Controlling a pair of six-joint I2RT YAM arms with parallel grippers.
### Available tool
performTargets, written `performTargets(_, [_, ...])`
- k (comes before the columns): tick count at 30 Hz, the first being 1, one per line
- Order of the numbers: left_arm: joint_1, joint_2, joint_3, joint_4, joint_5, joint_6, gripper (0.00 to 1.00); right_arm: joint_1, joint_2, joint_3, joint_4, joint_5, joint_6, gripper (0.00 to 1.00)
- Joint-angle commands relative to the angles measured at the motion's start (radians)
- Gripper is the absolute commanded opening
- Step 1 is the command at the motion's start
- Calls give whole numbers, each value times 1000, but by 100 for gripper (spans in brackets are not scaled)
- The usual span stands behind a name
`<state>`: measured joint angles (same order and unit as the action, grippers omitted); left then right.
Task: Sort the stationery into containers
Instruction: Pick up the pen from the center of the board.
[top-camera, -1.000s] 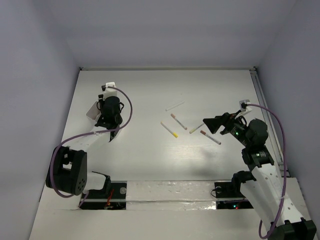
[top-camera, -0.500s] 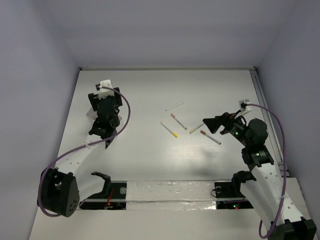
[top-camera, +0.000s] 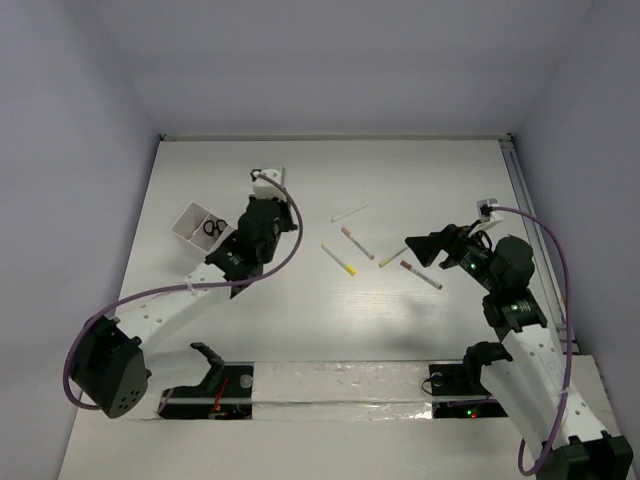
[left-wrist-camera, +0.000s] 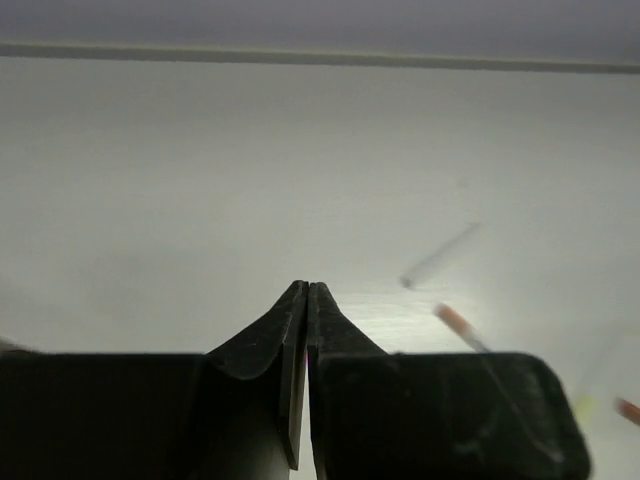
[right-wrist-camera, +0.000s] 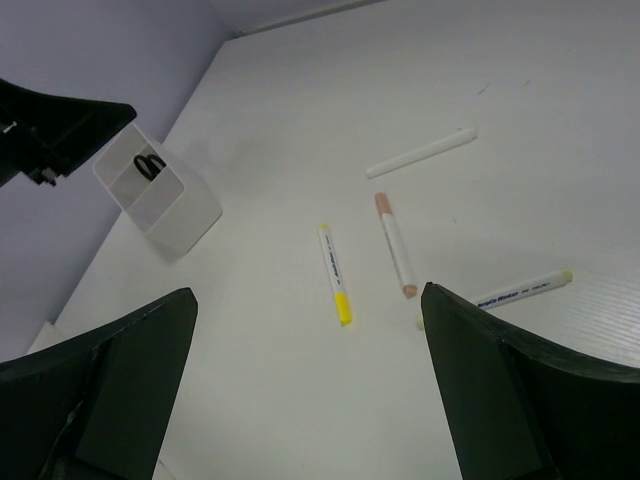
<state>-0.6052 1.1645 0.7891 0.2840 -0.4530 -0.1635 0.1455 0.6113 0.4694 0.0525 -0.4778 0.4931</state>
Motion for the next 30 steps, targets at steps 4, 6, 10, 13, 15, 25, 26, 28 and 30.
performTargets(4, [-171,72,9,53,131,-220,0,8,25,35,32,2,-8,100])
performTargets(6, [-192,119,-7,122,155,-252,0,8,25,35,32,7,-8,100])
performTargets(10, [-202,231,16,133,183,-332,1,8,25,34,32,8,-10,100])
performTargets(13, [-212,311,39,98,171,-405,31,8,28,35,32,13,-10,100])
performTargets(15, [-222,360,53,61,154,-435,42,8,28,35,35,8,-10,100])
performTargets(25, [-242,520,94,-2,120,-593,48,8,38,32,47,-16,-4,100])
performTargets(26, [-242,529,99,-2,116,-590,48,8,39,32,50,-19,-2,100])
performTargets(28, [-242,560,116,-3,112,-587,48,8,41,32,52,-25,-1,100])
performTargets(30, [-242,592,133,-17,90,-576,47,8,44,29,58,-30,4,100])
